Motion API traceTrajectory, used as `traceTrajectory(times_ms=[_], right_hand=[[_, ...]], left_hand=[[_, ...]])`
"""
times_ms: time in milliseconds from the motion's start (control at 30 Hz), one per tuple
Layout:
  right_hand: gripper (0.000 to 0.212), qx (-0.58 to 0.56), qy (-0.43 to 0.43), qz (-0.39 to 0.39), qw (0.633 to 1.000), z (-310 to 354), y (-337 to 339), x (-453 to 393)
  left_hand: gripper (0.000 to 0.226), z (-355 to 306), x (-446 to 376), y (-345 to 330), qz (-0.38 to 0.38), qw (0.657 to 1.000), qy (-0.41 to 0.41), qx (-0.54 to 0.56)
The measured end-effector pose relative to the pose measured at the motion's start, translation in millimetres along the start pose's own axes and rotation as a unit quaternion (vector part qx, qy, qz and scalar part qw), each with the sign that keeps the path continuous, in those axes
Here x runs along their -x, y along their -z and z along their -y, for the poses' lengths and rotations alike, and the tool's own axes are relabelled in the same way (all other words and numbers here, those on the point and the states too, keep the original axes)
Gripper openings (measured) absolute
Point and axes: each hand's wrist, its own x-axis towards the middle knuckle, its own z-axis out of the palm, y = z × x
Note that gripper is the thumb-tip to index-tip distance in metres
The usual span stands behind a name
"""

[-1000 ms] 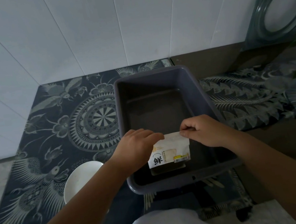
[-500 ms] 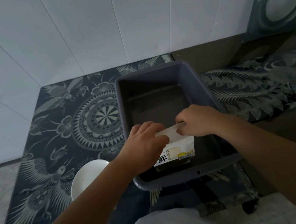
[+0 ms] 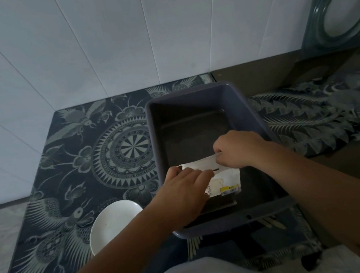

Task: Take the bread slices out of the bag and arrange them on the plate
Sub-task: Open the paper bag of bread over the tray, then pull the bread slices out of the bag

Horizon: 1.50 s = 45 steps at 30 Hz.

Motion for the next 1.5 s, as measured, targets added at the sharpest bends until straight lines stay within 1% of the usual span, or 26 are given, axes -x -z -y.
traceTrajectory(times_ms=[67, 167, 233, 300, 333, 467, 567, 633, 700, 767, 900, 967, 1033, 1133, 1200, 1233, 1267, 1300, 1333, 1367, 1400, 1467, 1500], right_hand=[[0.021, 0.008, 0.003, -0.005, 1.0, 0.0, -0.3, -1.6], [0.017, 0.001, 0.001, 0.006, 1.0, -0.6, -1.0, -3.3], [0.024, -0.008, 0.0, -0.002, 1.0, 0.3, -2.4, -5.0], [0.031, -0.006, -0.004, -0.016, 1.0, 2.3, -3.4, -7.4], [0.031, 0.0, -0.005, -0.018, 1.0, 3.4, -3.3, -8.8], [0.022, 0.016, -0.009, -0.012, 1.0, 6.6, 2.6, -14.7], [0.023, 0.009, -0.014, -0.006, 1.0, 9.4, 6.9, -17.6], [0.024, 0.004, -0.017, -0.016, 1.0, 9.8, 9.1, -18.4], [0.024, 0.01, -0.01, -0.037, 0.999, 7.9, 11.8, -18.0], [0.025, 0.027, 0.002, -0.064, 0.998, 6.6, 12.9, -17.0], [0.02, 0.082, 0.007, -0.132, 0.988, 6.7, 14.3, -16.0], [0.017, 0.127, 0.021, -0.181, 0.975, 5.0, 15.0, -14.6], [0.015, 0.149, 0.036, -0.208, 0.966, 1.4, 16.5, -11.0], [0.013, 0.113, 0.065, -0.243, 0.961, -0.8, 16.0, -4.2], [0.022, 0.054, 0.105, -0.288, 0.95, 3.8, 12.8, 5.1], [0.025, 0.037, 0.144, -0.299, 0.943, 7.7, 10.3, 11.6], [0.024, 0.033, 0.196, -0.293, 0.935, 11.7, 7.1, 18.7], [0.021, 0.039, 0.253, -0.264, 0.93, 14.6, 3.5, 25.8], [0.015, 0.048, 0.298, -0.219, 0.928, 15.6, -0.1, 32.5], [0.008, 0.061, 0.318, -0.165, 0.932, 15.3, -2.6, 38.0], [0.006, 0.076, 0.315, -0.115, 0.939, 14.3, -3.9, 42.1], [0.025, 0.113, 0.274, -0.051, 0.954, 11.4, -2.9, 46.4], [0.034, 0.131, 0.251, -0.042, 0.958, 9.7, -1.3, 47.3]], left_hand=[[0.048, -1.2, -6.5, -1.4, -0.014, 1.0, 0.024, -0.005], [0.037, 1.7, -16.7, -1.3, -0.01, 0.996, 0.069, -0.052], [0.025, 4.0, -19.1, -0.9, 0.003, 0.992, 0.07, -0.102], [0.013, 5.3, -18.7, -0.5, 0.006, 0.991, 0.058, -0.117], [0.011, 5.5, -18.0, -0.3, 0.001, 0.992, 0.052, -0.114], [0.015, 2.2, -12.3, -2.0, -0.014, 0.996, 0.001, -0.084], [0.019, -2.4, -6.2, -0.1, -0.017, 0.997, -0.055, -0.059], [0.024, -3.5, -2.4, 2.0, 0.002, 0.996, -0.086, -0.036], [0.023, -3.8, 1.2, 3.0, 0.042, 0.993, -0.11, -0.024], [0.02, -4.6, 3.8, 3.8, 0.065, 0.99, -0.12, -0.031], [0.016, -7.0, 5.8, 8.1, 0.052, 0.99, -0.126, -0.028], [0.018, -7.8, 4.8, 11.8, 0.054, 0.991, -0.119, -0.025], [0.021, -7.5, 3.4, 15.4, 0.061, 0.992, -0.103, -0.03], [0.03, -5.8, 0.7, 18.2, 0.072, 0.993, -0.086, -0.048], [0.043, -4.8, -0.8, 16.6, 0.061, 0.992, -0.087, -0.065], [0.051, -4.6, -1.3, 16.3, 0.054, 0.992, -0.087, -0.068], [0.056, -4.6, -1.6, 16.5, 0.046, 0.993, -0.088, -0.068], [0.06, -4.3, -2.1, 17.4, 0.042, 0.993, -0.089, -0.067], [0.063, -4.3, -2.5, 18.3, 0.04, 0.993, -0.087, -0.064], [0.065, -4.0, -2.7, 19.3, 0.043, 0.994, -0.085, -0.059], [0.063, -3.7, -2.7, 19.3, 0.047, 0.994, -0.08, -0.053], [0.048, -3.7, -3.5, 19.1, 0.059, 0.995, -0.058, -0.055], [0.039, -4.8, -4.5, 19.7, 0.057, 0.995, -0.046, -0.066]])
